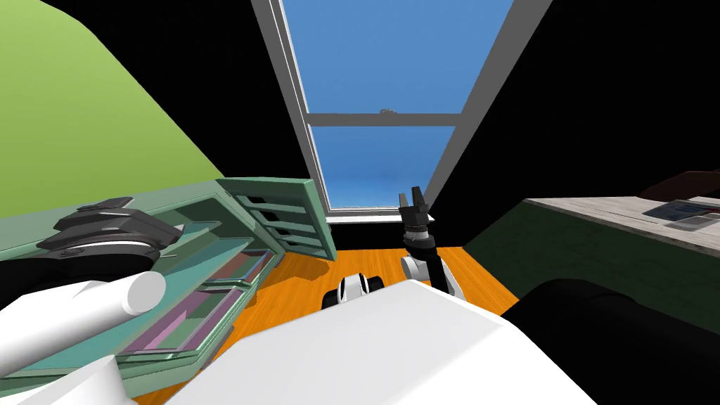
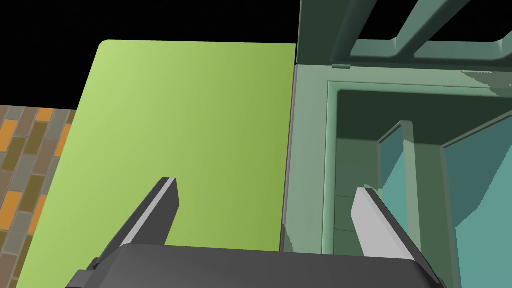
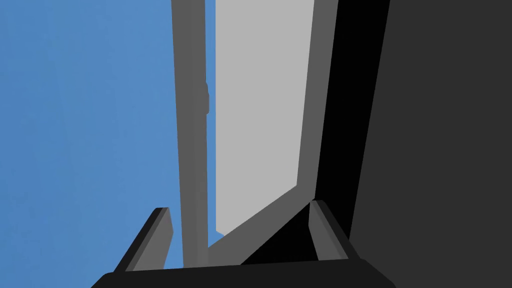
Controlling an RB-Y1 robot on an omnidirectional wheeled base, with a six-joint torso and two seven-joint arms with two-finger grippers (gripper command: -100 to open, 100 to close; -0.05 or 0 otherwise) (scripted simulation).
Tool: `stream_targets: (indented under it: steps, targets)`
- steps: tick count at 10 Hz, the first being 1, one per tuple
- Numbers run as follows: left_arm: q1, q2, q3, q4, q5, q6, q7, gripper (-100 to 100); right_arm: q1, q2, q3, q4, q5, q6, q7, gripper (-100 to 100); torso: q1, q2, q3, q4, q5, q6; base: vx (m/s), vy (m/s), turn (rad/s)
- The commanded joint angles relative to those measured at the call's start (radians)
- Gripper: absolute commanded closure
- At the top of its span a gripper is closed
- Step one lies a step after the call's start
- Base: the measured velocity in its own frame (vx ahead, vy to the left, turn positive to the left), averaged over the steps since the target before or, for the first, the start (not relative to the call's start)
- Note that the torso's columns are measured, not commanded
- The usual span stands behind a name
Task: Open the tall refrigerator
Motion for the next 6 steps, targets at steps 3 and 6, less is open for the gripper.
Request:
stream_targets:
  steps: [3,6]
  targets:
    - [-0.002,0.001,0.002,0.001,-0.001,0.004,0.002,0,0.000,0.000,0.000,0.000,0.000,0.000,0.000,0,0.000,-0.006,-0.004,-0.002,0.000,0.000,-0.007,-0.001,0.003]
    - [-0.002,0.001,0.002,0.001,-0.001,0.004,0.002,0,0.000,0.000,0.000,0.000,0.000,0.000,0.000,0,0.000,-0.002,-0.001,-0.001,0.000,0.000,0.000,0.000,0.000]
